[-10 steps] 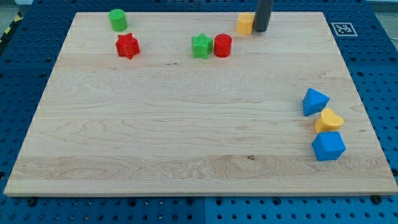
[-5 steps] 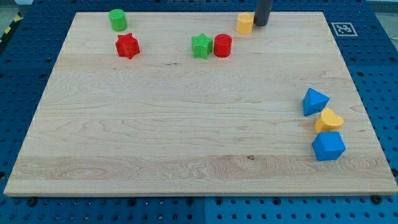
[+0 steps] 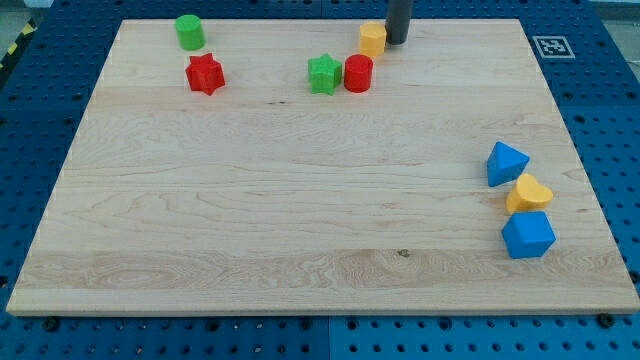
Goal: Slide the yellow hexagon to the top center of the board
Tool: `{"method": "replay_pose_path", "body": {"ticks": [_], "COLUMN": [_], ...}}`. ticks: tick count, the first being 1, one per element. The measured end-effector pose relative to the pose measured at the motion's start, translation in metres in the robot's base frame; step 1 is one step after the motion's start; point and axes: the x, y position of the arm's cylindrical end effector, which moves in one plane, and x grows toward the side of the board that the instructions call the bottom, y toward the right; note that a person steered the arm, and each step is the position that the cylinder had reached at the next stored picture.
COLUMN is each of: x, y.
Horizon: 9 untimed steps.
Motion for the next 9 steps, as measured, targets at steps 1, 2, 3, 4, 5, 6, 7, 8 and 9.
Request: {"method": "replay_pose_path", "body": {"ticks": [1,2,3,4,5,6,7,8,9], "x": [0.000,0.000,0.000,0.003,0.013,0.013,0.013,0.013,0.013], "y": [-0.005,-0.005,-0.004,-0.004,-0.004,-0.004,-0.009,-0.025,-0.038]}}
